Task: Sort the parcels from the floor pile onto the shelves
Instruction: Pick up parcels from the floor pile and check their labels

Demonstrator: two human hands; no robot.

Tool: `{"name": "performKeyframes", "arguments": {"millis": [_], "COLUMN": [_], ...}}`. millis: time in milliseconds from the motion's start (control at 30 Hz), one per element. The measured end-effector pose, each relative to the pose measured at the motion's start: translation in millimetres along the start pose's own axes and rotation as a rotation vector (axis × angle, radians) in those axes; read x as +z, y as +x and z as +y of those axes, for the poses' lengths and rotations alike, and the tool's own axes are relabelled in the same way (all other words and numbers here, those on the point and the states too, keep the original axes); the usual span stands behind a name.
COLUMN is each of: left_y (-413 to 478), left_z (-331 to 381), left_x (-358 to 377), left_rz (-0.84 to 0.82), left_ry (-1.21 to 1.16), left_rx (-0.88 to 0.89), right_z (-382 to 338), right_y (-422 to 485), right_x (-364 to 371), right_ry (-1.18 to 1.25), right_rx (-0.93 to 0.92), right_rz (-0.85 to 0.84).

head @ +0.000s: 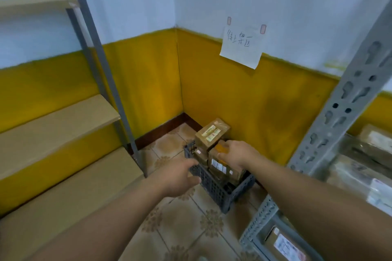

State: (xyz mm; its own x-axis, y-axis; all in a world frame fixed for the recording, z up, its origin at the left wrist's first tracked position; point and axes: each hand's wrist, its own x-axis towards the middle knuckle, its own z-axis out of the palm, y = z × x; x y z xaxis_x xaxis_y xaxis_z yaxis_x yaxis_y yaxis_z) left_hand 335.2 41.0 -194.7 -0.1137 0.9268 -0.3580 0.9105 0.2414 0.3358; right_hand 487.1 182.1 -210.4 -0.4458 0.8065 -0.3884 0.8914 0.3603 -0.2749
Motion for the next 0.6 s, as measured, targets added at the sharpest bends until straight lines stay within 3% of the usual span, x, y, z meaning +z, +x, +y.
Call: {"name": "performKeyframes", "arguments": {"millis": [267, 433, 600], "left_y": [149, 245, 352], "left_z": [-54, -77, -101], "left_x": [-38, -56, -59], "left_rz": [-0.107, -0.263, -0.298], "left_ry": [0.109, 0.083, 0.279], "left_rx": [0.04, 0.137, 0.313], "right_z": [2, 24, 48], "right_y": [124, 179, 248], "right_x": [-12, -4, 23], "right_ry": [0.001, 0.091, 0.205], "right_rx": [0.182, 0.333, 0.544], "right_rz": [-0.006, -0.036, 0.031]}}
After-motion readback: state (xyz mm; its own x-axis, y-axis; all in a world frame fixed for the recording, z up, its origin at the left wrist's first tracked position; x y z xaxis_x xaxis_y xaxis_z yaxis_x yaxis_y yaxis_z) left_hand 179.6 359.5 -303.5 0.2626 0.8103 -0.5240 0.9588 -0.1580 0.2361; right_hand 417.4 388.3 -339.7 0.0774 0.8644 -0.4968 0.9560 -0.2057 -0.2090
